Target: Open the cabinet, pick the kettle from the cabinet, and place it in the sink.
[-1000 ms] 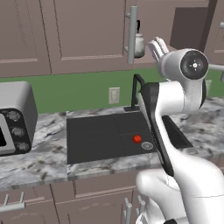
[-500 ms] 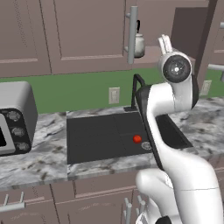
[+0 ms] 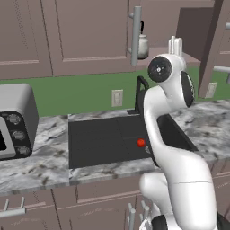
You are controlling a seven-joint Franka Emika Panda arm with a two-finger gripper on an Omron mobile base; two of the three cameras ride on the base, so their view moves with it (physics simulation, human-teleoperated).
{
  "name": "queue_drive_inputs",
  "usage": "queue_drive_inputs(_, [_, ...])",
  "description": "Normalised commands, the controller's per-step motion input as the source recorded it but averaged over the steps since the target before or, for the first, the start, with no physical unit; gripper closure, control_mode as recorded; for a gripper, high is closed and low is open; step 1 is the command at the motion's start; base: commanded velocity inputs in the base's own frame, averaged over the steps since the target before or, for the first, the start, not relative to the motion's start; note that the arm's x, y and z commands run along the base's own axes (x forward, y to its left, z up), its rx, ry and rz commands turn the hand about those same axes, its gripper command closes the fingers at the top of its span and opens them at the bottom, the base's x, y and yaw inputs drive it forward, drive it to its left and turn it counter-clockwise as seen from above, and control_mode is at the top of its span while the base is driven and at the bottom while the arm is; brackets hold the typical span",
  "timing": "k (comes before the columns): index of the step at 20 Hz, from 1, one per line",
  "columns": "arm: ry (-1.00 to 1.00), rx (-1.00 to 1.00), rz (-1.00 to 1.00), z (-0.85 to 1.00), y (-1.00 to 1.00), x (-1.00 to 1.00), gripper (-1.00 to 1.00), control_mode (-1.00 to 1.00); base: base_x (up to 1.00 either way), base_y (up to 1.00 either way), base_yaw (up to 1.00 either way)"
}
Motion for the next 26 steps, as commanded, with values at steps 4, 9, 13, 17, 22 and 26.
queue_drive_inputs(4, [0.0,0.18,-0.2,0.03,-0.29,0.0,-1.0,-1.0,0.0,0.0,0.0])
queue_drive_inputs(9, [-0.04,0.21,-0.12,0.03,-0.34,-0.04,-1.0,-1.0,0.0,0.0,0.0])
queue_drive_inputs(13, [-0.05,0.19,-0.11,0.01,-0.36,-0.1,-1.0,-1.0,0.0,0.0,0.0])
queue_drive_inputs(17, [-0.06,0.16,-0.1,0.0,-0.37,-0.18,-1.0,-1.0,0.0,0.0,0.0])
queue_drive_inputs(22, [-0.07,0.14,-0.11,0.0,-0.41,-0.26,-1.0,-1.0,0.0,0.0,0.0])
queue_drive_inputs(26, [-0.06,0.14,-0.11,0.0,-0.43,-0.31,-1.0,-1.0,0.0,0.0,0.0])
